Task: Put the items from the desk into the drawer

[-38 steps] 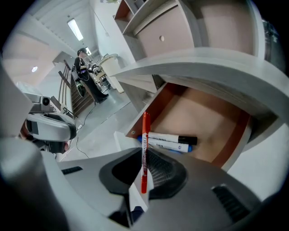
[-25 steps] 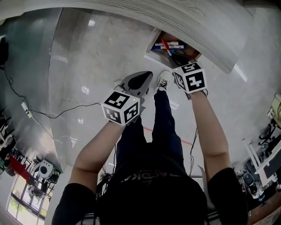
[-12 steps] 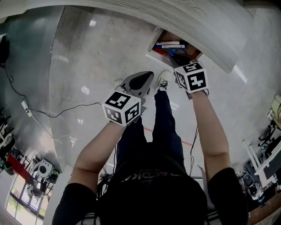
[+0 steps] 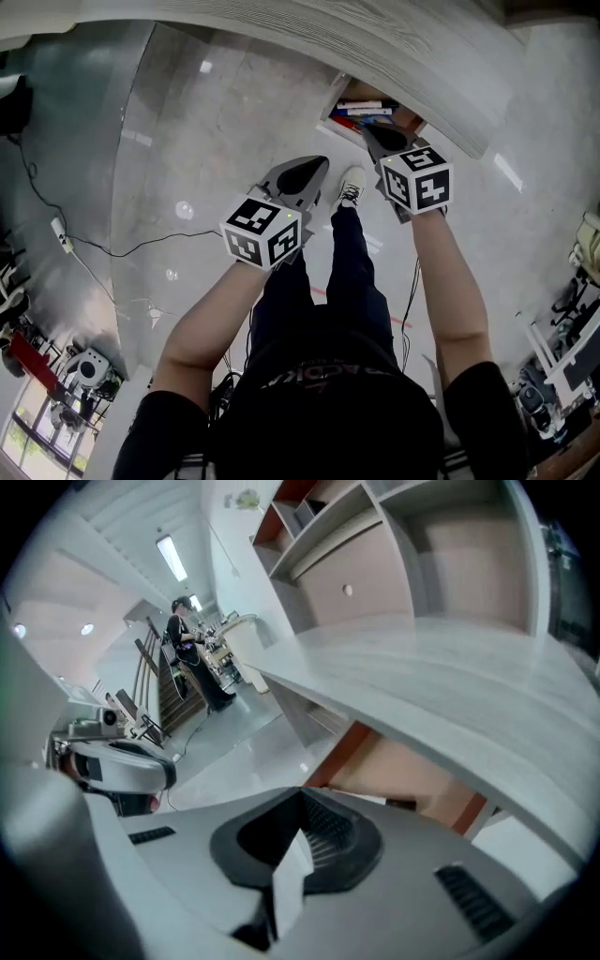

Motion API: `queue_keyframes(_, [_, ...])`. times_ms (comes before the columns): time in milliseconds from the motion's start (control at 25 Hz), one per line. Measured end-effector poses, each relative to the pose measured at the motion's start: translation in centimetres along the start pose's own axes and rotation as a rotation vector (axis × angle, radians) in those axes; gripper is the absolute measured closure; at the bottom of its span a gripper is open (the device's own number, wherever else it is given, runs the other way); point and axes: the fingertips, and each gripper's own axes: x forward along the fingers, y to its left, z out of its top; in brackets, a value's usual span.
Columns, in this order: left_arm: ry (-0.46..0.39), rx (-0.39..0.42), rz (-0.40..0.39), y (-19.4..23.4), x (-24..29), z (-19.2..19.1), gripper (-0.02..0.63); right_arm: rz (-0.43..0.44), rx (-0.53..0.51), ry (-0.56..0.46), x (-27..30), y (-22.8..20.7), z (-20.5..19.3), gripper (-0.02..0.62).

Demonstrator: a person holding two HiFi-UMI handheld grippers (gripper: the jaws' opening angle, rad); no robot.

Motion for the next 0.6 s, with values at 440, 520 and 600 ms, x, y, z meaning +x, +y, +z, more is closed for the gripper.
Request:
queue_keyframes(440, [-0.118, 0.12, 0.021, -0.3, -3.7, 6.6, 0.601, 0.049, -0.061, -0.191, -5.3, 5.7, 7.1, 0.578])
queue_keyframes(520, [-0.133, 0.144, 0.023, -0.7, -4.8, 7.6, 0.601, 0.057, -0.079, -0.218, -6.4, 7.1, 8.2, 0.578])
queue_keyframes(600, [-0.152, 0.168, 0.023, -1.0, -6.1, 8.6, 0.601, 0.068, -0.104, -0.248, -7.6, 8.6, 9.3, 0.578])
